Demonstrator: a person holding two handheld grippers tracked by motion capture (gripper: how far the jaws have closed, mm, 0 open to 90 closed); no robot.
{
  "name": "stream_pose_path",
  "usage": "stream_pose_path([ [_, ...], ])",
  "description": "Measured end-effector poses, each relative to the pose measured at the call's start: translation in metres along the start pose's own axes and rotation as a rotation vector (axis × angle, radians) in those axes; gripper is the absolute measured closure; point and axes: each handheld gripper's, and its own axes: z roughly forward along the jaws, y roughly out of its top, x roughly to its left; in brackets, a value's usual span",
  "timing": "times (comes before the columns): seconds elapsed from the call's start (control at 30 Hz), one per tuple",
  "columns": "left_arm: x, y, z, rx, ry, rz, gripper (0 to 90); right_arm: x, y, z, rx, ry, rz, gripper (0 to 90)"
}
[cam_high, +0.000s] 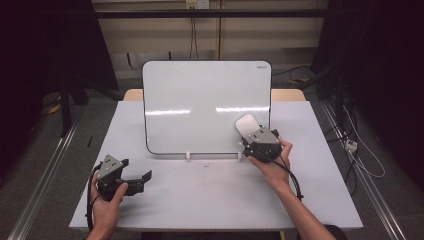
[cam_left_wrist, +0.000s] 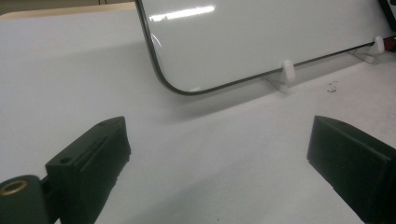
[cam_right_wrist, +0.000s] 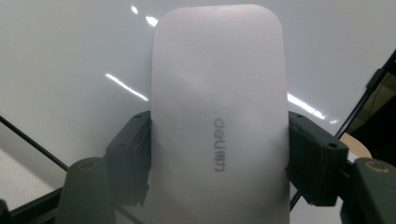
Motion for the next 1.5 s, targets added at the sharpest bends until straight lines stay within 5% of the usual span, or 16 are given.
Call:
stream_pose_path([
  [0.4, -0.001, 0.001, -0.001, -0.005, -0.006, 0.004, 5.4, -0.015, -0.003, -0.01, -0.001, 0.144, 0.15, 15.6],
  [0.67, -0.004, 0.001, 0.002, 0.007, -0.006, 0.017, 5.4, -0.025, -0.01, -0.019, 0.003, 0.192, 0.211, 8.8],
  [1.5, -0.003, 0.004, 0.004, -0.008, 0.003, 0.008, 6.0, -0.037, -0.044, -0.048, 0.029, 0.137, 0.279, 8.9],
])
